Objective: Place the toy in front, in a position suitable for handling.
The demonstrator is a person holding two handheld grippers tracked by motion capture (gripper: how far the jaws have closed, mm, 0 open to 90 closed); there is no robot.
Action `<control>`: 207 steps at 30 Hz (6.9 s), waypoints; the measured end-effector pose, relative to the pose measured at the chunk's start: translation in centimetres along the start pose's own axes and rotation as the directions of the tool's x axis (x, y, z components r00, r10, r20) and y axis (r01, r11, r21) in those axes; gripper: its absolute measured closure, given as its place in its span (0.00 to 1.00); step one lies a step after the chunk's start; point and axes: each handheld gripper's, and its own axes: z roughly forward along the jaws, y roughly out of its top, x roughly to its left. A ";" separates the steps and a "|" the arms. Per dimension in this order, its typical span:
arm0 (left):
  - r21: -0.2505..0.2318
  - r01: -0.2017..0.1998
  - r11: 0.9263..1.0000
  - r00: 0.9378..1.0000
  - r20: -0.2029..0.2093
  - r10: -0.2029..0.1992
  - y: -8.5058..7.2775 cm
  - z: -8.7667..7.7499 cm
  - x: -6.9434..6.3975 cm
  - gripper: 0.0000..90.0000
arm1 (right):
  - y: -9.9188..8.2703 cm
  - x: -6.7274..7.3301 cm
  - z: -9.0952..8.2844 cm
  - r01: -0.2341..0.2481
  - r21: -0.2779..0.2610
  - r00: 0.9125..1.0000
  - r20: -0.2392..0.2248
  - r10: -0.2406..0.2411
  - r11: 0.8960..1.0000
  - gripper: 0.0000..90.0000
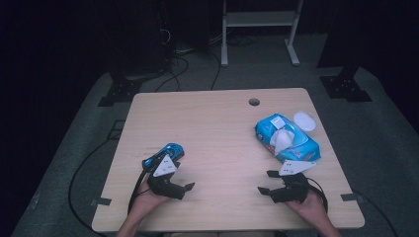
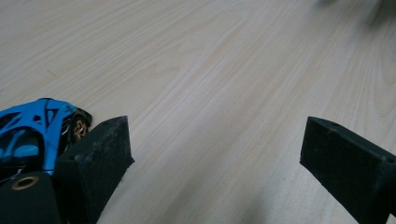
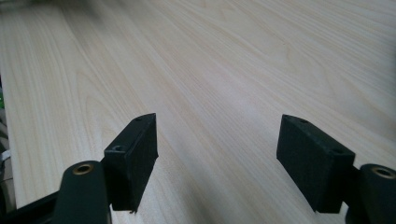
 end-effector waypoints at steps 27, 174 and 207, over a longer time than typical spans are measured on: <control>-0.048 0.020 0.999 0.994 -0.109 -0.025 0.3 -2.7 3.2 0.09 | 0.0 0.1 -0.1 -0.007 -0.002 1.000 0.016 0.007 1.000 0.31; 0.517 0.040 0.855 0.999 -0.046 -0.019 2.7 2.2 11.7 0.31 | 0.3 0.1 -0.2 -0.044 -0.029 0.999 -0.022 0.044 0.999 0.30; 0.495 0.017 0.869 0.999 -0.047 0.007 3.2 0.7 11.6 0.31 | 0.3 0.1 -0.3 -0.046 -0.034 0.999 -0.019 0.046 0.998 0.30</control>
